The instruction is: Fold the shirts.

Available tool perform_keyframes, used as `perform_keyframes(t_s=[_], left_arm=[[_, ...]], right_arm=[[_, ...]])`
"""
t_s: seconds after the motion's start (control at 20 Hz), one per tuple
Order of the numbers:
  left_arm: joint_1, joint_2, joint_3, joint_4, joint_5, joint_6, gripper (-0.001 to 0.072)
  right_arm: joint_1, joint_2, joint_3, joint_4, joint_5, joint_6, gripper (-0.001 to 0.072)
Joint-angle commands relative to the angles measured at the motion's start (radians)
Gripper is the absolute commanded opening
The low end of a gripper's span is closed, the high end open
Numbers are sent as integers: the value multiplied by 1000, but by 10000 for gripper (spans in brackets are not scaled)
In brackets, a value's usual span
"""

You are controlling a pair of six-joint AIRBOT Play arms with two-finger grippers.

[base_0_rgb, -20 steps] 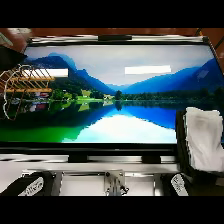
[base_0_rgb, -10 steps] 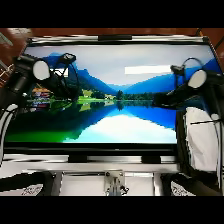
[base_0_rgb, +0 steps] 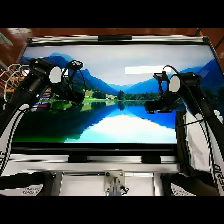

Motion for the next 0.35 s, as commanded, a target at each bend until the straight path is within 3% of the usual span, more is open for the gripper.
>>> perform_keyframes(t_s=[0.0,0.3], left_arm=[[6,-5,0,5,-3,-4,433],[12,-5,0,5,-16,-4,433]], right_arm=[[6,-2,1,-15,2,2,562],[6,-2,1,-15,2,2,563]])
